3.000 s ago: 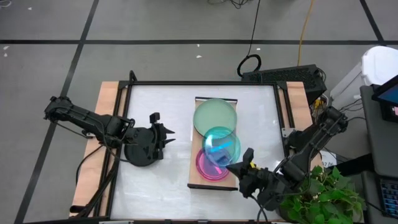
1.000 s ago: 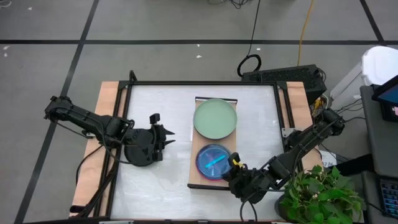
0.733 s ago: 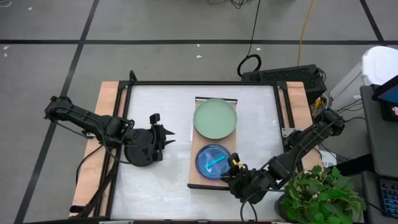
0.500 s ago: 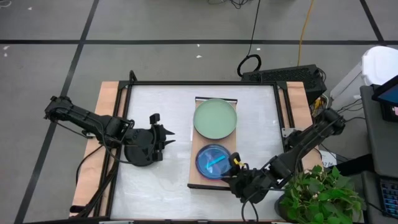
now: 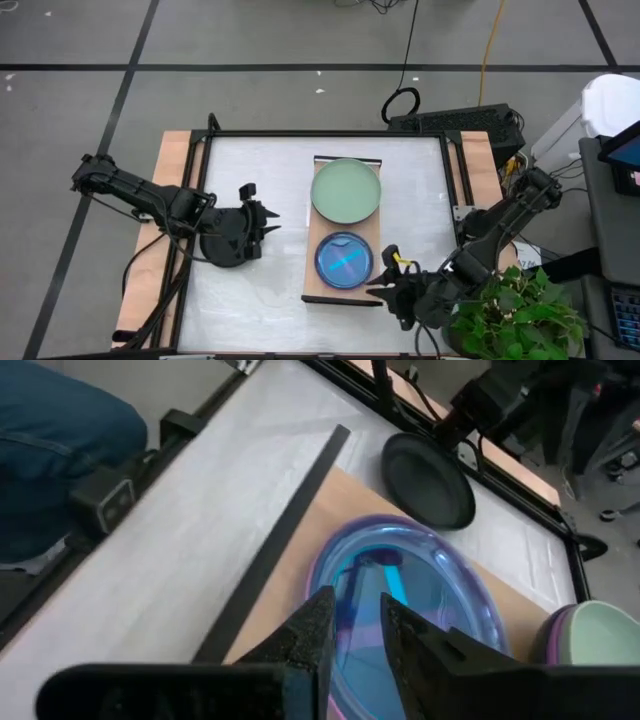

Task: Place and stack plates onto a shelf
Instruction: Stack the black plate on top of the light green plate on the shelf

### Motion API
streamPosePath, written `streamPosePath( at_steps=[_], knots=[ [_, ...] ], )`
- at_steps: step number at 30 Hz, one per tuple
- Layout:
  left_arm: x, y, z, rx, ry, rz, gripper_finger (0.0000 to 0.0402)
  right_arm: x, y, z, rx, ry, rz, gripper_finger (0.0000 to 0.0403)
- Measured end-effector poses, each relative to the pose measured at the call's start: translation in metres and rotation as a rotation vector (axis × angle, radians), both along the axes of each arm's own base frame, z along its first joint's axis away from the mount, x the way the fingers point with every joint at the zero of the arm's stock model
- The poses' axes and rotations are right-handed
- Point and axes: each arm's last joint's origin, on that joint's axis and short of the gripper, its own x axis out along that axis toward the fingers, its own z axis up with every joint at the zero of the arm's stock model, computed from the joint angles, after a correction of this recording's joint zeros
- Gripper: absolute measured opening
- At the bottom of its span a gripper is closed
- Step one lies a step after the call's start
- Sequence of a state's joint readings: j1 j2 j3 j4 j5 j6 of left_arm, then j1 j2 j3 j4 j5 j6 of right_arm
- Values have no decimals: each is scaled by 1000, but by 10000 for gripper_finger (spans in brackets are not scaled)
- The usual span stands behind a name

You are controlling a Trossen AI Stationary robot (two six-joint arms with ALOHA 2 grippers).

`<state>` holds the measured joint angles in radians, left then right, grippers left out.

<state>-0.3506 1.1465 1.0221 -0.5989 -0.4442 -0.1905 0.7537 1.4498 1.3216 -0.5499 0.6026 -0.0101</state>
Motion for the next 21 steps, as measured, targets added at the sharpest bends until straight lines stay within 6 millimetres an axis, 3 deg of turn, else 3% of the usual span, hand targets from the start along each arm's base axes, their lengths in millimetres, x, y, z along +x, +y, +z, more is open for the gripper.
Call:
streamPosePath(
  at_steps=[8,14,21],
  knots=[
    [-10,-15,-13,-105,107,64,131,-22,1,19,28,-74,-5,70],
    [-12,-40,-38,-107,252,82,131,-38,-5,32,92,-125,-63,70],
    [-9,-57,-73,-14,450,131,131,-40,-5,34,134,-154,-122,70]
  ],
)
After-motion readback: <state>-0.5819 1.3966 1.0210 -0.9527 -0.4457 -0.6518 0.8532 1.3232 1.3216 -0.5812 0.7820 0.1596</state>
